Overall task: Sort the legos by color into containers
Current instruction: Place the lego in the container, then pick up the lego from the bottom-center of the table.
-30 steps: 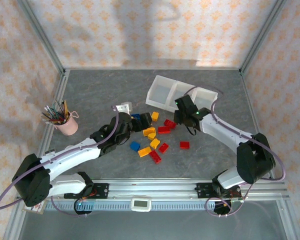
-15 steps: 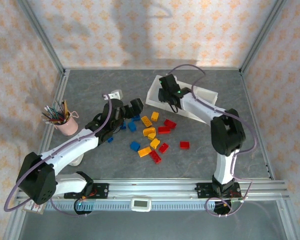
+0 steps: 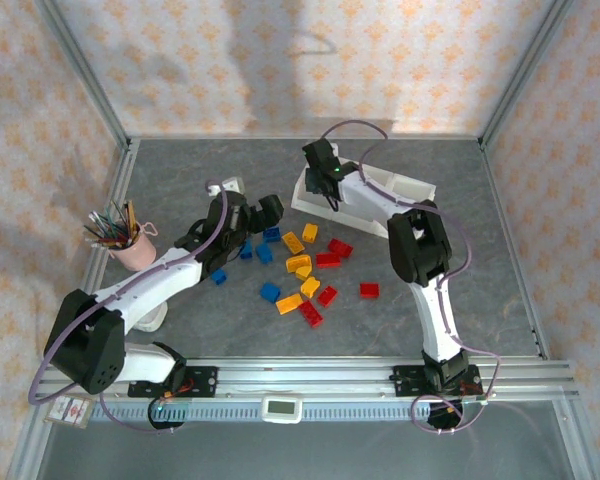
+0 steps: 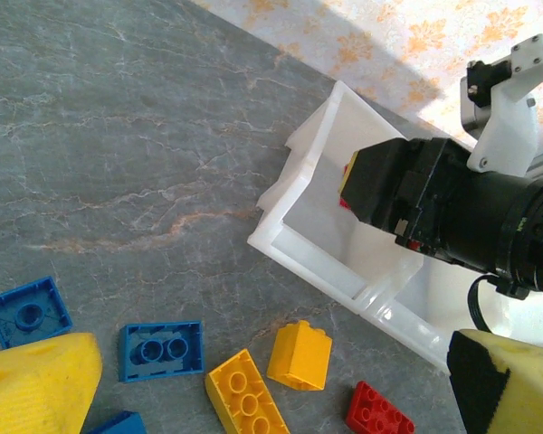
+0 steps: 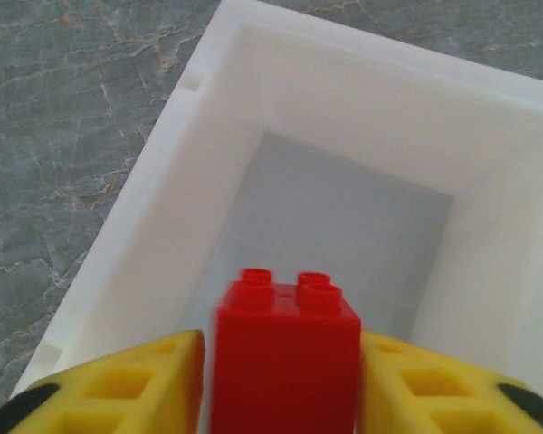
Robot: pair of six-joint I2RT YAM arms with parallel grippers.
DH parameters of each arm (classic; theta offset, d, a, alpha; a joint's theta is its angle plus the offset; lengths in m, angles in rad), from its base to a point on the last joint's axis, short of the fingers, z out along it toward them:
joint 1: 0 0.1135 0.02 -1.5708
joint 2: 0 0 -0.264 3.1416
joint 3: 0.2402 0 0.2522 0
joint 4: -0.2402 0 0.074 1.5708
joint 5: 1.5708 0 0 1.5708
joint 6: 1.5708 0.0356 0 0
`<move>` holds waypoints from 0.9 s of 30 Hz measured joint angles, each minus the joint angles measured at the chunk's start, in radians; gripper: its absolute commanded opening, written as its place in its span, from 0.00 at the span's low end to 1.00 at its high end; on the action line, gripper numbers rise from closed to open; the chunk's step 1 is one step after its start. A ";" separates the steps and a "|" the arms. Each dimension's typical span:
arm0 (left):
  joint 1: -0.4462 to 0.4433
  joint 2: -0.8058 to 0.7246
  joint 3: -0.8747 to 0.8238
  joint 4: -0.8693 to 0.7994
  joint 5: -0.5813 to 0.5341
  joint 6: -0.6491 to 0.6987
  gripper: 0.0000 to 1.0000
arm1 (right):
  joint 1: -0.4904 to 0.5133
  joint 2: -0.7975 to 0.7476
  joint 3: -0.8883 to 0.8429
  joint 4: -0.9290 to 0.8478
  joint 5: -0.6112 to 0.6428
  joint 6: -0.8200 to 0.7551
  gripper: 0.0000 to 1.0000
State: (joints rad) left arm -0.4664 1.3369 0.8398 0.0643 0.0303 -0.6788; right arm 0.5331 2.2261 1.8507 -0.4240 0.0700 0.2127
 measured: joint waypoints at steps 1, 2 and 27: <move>0.000 0.004 0.004 0.000 0.005 0.000 0.99 | -0.002 0.000 0.002 0.001 0.003 -0.004 0.53; 0.000 0.008 0.010 -0.001 0.010 0.001 0.99 | -0.002 -0.002 0.002 0.000 0.003 -0.008 0.54; -0.178 -0.153 -0.136 -0.007 0.089 -0.060 0.99 | 0.011 -0.838 -0.895 0.012 -0.064 0.132 0.74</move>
State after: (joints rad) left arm -0.6445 1.1839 0.7036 0.0574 0.1192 -0.7387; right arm 0.5438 1.3884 0.9562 -0.4122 0.0059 0.3447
